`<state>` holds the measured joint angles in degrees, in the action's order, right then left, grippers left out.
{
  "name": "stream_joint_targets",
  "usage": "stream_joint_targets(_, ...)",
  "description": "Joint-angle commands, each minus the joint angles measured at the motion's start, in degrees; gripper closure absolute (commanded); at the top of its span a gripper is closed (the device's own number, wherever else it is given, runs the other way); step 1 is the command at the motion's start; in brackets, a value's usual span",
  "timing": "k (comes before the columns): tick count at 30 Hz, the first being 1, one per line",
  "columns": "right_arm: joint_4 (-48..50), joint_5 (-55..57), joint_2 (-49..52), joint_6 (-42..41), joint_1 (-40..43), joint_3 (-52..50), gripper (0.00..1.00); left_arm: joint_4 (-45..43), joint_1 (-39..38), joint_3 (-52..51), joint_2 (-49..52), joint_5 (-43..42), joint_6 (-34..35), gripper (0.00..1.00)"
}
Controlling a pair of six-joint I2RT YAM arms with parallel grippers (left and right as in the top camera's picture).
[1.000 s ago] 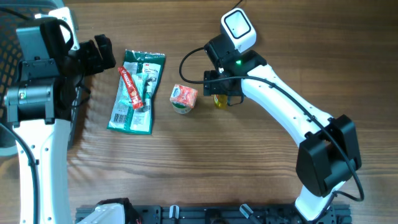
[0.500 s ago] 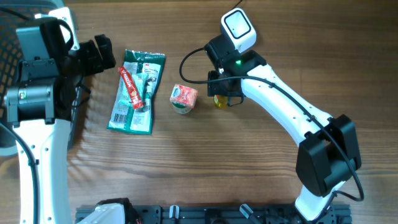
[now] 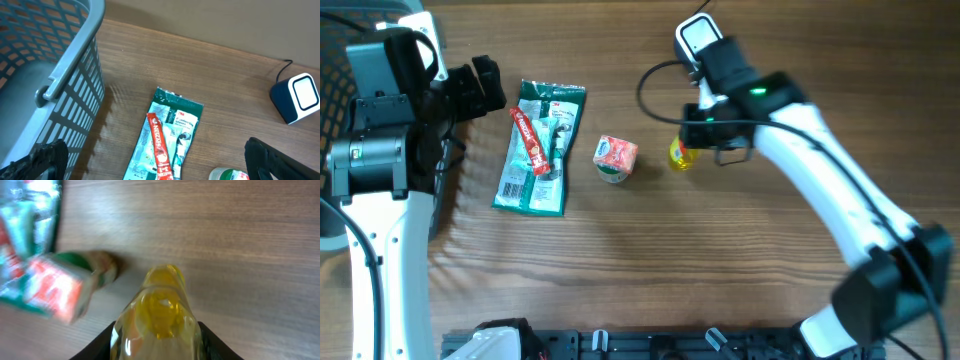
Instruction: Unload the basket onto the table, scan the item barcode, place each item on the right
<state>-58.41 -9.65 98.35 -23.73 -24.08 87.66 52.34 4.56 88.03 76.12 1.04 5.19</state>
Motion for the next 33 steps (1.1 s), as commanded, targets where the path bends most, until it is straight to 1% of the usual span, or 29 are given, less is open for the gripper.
stream_joint_targets(1,-2.1,-17.46,-7.15,7.61,5.95,0.35,0.71,-0.13,0.22,0.48,0.11,0.35,-0.48,0.0)
stream_joint_targets(2,-3.04,-25.03,-8.85,9.97,8.02,0.35,0.71,-0.13,0.22,0.48,0.11,0.35,-0.46,0.0)
stream_joint_targets(4,-4.2,-34.93,-10.75,14.38,9.92,0.35,0.7,-0.13,0.22,0.48,0.11,0.35,-0.46,0.0)
stream_joint_targets(7,-5.35,-43.41,-11.63,19.3,10.16,0.35,0.7,-0.13,0.22,0.48,0.11,0.35,-0.48,0.0)
stream_joint_targets(10,-5.84,-48.87,-11.56,22.4,10.16,-0.68,0.71,-0.13,0.22,0.48,0.11,0.35,-0.48,0.0)
stream_joint_targets(13,-5.66,-52.24,-11.56,25.18,10.16,-3.69,0.7,-0.13,0.22,0.48,0.11,0.35,-0.48,0.0)
stream_joint_targets(17,-4.28,-53.7,-11.56,26.86,10.16,-11.21,0.71,-0.13,0.22,0.48,0.11,0.35,-0.48,0.0)
stream_joint_targets(20,1.27,-59.98,-11.56,26.99,10.16,-18.36,0.7,-0.13,0.22,0.48,0.11,0.35,-0.48,0.0)
stream_joint_targets(22,3.5,-60.94,-11.56,27.02,10.19,-20.81,0.71,-0.13,0.22,0.48,0.11,0.33,-0.48,0.0)
stream_joint_targets(24,3.5,-61.66,-11.56,28.41,10.16,-21.33,0.71,-0.13,0.22,0.48,0.11,0.35,-0.48,0.0)
stream_joint_targets(25,2.89,-64.67,-11.56,30.08,10.19,-21.35,0.7,-0.13,0.22,0.48,0.11,0.35,-0.48,0.0)
stream_joint_targets(28,1.97,-70.05,-11.58,30.82,10.19,-21.38,0.71,-0.13,0.22,0.48,0.11,0.35,-0.46,0.0)
stream_joint_targets(33,-0.02,-70.34,-11.58,31.28,10.16,-21.38,0.7,-0.13,0.22,0.48,0.11,0.35,-0.48,0.0)
